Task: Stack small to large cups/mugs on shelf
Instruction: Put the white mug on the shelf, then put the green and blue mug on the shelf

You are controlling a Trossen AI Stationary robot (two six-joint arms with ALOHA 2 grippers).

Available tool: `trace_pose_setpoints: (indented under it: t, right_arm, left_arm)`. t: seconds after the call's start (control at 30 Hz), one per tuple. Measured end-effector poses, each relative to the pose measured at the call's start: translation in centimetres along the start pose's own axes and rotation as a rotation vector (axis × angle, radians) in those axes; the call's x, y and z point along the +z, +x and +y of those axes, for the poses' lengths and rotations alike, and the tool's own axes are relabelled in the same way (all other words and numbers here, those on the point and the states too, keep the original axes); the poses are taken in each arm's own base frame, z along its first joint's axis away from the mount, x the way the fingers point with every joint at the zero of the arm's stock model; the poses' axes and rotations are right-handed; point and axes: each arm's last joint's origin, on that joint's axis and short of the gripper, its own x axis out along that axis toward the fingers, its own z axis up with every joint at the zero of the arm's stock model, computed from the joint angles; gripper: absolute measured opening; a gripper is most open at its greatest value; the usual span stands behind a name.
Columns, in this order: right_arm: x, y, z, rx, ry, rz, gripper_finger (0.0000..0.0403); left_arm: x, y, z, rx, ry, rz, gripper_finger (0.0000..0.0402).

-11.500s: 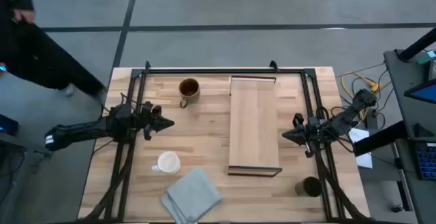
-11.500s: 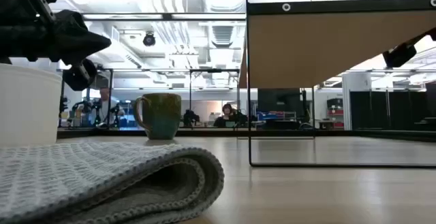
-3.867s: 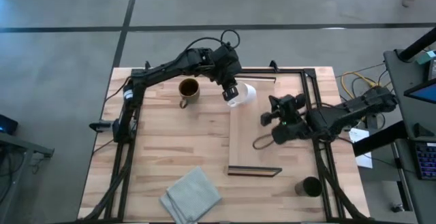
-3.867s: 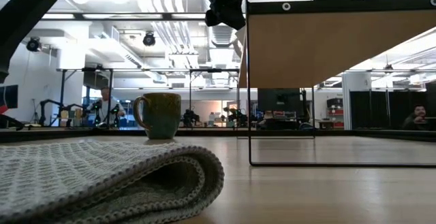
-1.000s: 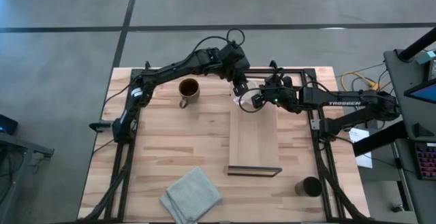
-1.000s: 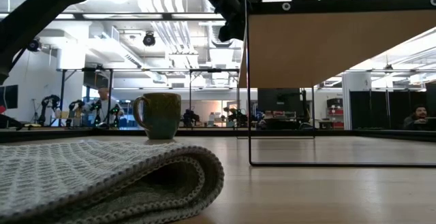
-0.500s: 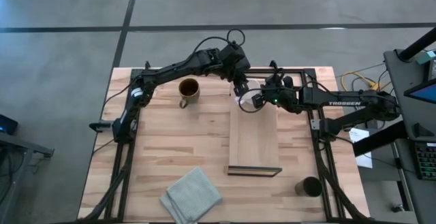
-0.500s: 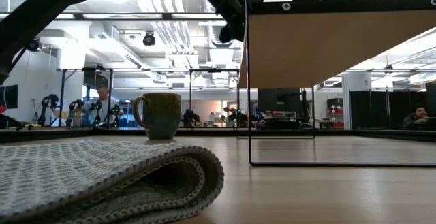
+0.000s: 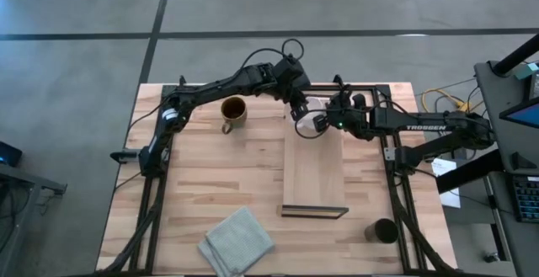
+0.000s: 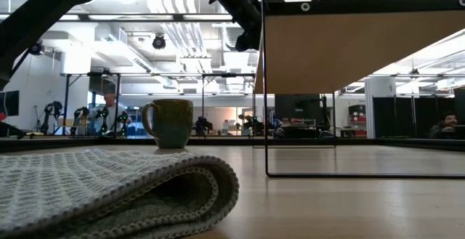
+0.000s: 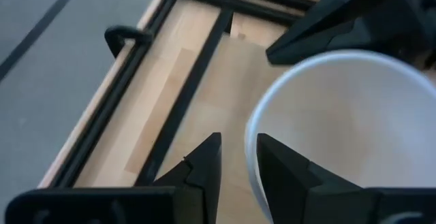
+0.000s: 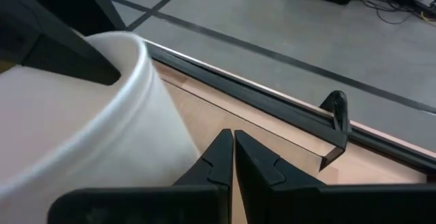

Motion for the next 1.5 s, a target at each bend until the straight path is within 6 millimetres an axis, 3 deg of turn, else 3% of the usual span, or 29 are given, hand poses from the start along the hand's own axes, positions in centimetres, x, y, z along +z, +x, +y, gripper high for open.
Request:
trace_pose_setpoints:
  t: [0.4,0.8,0.9,1.17,1.33,1.5]
  right_arm:
    - [0.2,0.2,-0.3,-0.022,-0.003,-0.005,0.0009]
    - [0.7,-0.2,-0.4,-0.018,-0.005,-0.019,0.0009]
    - [1.5,-1.2,-1.0,-0.026,-0.021,-0.007,0.0009]
    - [4.1,-6.6,-4.0,-0.04,-0.004,0.051,0.0009]
    - [4.8,-9.7,-4.8,0.095,0.037,0.04,0.0009]
    - [4.5,-11.1,-4.7,0.206,0.035,0.059,0.0009]
  left_arm:
    - [0.5,-0.6,-0.1,-0.005,0.003,-0.037,0.008]
    - [1.8,-2.6,-0.4,-0.008,0.01,-0.1,0.008]
    - [2.0,-3.5,-0.5,-0.01,0.012,-0.114,0.008]
    - [2.0,-9.5,-1.2,-0.008,0.012,-0.088,0.008]
    - [0.5,-13.3,-1.8,-0.015,0.007,0.05,0.008]
    - [-1.9,-14.6,-2.1,0.01,-0.027,0.261,0.008]
